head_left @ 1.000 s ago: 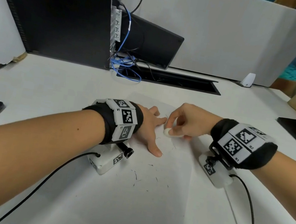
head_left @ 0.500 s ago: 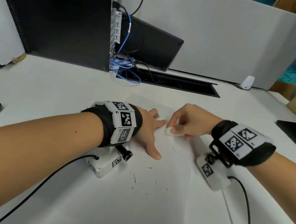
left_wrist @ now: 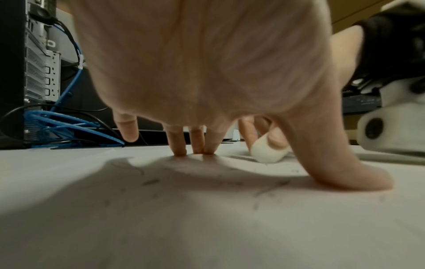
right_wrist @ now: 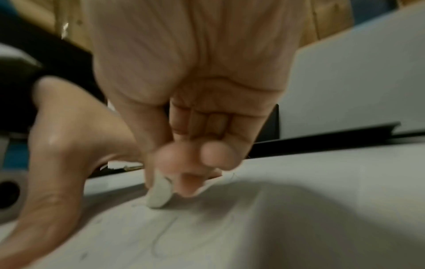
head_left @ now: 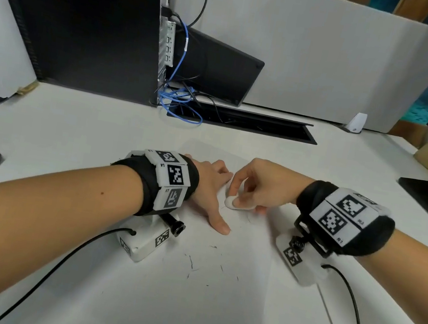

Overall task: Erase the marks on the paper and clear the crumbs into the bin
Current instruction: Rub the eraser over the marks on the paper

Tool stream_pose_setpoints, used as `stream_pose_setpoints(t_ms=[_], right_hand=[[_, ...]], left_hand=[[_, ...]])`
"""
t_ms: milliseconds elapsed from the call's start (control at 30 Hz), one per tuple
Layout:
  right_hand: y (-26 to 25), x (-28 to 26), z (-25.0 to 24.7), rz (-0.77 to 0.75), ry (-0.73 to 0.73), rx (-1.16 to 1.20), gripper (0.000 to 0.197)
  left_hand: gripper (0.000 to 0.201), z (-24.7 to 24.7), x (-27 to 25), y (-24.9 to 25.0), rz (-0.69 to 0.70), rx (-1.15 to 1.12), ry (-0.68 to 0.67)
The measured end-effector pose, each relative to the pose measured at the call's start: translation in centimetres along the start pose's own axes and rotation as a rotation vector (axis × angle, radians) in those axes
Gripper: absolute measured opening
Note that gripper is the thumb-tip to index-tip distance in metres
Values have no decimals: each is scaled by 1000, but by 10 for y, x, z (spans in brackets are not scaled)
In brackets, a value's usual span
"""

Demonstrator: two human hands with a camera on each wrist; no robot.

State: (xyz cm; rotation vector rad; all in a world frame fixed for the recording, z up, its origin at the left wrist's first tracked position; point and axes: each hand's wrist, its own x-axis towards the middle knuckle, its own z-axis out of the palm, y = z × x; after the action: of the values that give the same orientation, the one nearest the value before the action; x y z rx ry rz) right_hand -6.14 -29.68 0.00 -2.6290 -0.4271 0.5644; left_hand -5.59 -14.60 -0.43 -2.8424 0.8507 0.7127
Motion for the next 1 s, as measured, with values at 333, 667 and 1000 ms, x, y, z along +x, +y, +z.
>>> stream_pose_setpoints(t_ms=[333, 667, 1000], right_hand=[[5, 7, -6, 35, 73, 2, 9], [-9, 9, 1, 14, 24, -14, 13], [-20, 10, 8, -52, 26, -113, 15]], left_hand=[[103, 4, 10, -37, 114, -150, -32], [97, 5, 14, -38, 180, -187, -38], [83, 6, 14, -37, 184, -239, -12]])
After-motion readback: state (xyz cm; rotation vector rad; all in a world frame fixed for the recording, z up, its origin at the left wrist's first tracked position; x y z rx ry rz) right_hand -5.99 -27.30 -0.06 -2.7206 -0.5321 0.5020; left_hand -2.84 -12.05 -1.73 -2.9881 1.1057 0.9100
